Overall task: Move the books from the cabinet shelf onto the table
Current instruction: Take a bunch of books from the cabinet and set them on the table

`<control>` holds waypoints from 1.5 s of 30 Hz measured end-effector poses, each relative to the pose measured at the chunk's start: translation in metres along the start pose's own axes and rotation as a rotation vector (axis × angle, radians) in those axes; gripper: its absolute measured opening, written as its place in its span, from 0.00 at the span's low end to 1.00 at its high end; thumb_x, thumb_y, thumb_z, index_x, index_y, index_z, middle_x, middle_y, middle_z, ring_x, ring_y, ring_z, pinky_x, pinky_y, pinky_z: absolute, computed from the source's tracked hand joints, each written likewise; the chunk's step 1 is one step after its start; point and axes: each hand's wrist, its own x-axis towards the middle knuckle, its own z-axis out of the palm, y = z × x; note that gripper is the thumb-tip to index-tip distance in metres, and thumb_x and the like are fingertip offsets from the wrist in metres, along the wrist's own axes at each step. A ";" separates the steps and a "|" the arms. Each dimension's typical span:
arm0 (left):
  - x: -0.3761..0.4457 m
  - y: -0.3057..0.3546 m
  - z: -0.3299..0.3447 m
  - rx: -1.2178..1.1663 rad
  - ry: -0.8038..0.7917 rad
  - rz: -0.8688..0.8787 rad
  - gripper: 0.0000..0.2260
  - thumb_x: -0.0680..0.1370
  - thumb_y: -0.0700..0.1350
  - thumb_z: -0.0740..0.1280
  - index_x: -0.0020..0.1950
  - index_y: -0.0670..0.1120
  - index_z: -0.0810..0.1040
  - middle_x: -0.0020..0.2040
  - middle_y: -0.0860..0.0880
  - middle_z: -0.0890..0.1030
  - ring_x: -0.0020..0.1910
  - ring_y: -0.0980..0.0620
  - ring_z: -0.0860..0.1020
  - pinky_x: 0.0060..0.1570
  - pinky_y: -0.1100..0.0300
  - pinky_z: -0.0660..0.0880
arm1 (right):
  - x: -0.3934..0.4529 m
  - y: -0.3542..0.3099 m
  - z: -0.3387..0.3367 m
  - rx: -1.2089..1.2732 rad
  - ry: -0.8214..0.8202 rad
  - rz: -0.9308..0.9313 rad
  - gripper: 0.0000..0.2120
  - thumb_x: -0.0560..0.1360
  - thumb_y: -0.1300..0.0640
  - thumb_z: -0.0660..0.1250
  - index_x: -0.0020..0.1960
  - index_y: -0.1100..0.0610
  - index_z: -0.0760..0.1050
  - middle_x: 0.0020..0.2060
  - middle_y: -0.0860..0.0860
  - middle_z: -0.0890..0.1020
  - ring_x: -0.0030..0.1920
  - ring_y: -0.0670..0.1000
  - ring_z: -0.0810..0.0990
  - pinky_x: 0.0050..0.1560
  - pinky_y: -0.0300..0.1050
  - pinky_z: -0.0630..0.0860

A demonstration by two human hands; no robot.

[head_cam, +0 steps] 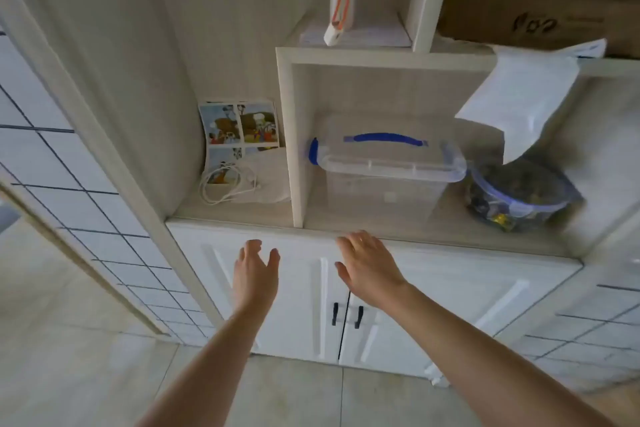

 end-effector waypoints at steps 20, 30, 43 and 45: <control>0.059 -0.004 0.071 -0.660 0.024 -0.697 0.50 0.64 0.71 0.68 0.77 0.58 0.46 0.75 0.42 0.65 0.70 0.39 0.69 0.68 0.41 0.68 | 0.032 0.022 0.031 0.116 0.014 -0.090 0.25 0.62 0.71 0.67 0.60 0.64 0.77 0.60 0.56 0.77 0.66 0.63 0.71 0.63 0.54 0.73; 0.018 -0.007 0.044 -0.060 0.172 -0.195 0.34 0.80 0.57 0.61 0.79 0.54 0.44 0.81 0.50 0.47 0.78 0.42 0.54 0.73 0.44 0.59 | -0.013 -0.006 0.035 0.333 -0.006 -0.086 0.24 0.70 0.69 0.66 0.65 0.63 0.74 0.61 0.57 0.79 0.52 0.57 0.81 0.54 0.51 0.79; 0.008 -0.059 0.004 0.409 -0.123 0.622 0.29 0.75 0.68 0.55 0.59 0.48 0.80 0.58 0.50 0.80 0.63 0.46 0.74 0.68 0.43 0.67 | -0.037 -0.056 0.021 0.328 -0.072 0.027 0.24 0.78 0.48 0.63 0.69 0.57 0.64 0.54 0.55 0.78 0.50 0.55 0.78 0.44 0.43 0.77; 0.008 -0.061 0.002 0.408 -0.156 0.657 0.30 0.75 0.69 0.55 0.60 0.48 0.79 0.58 0.49 0.80 0.63 0.46 0.74 0.66 0.43 0.69 | -0.041 -0.063 0.027 0.173 -0.055 0.004 0.27 0.76 0.47 0.66 0.70 0.59 0.65 0.52 0.56 0.80 0.45 0.55 0.81 0.39 0.44 0.81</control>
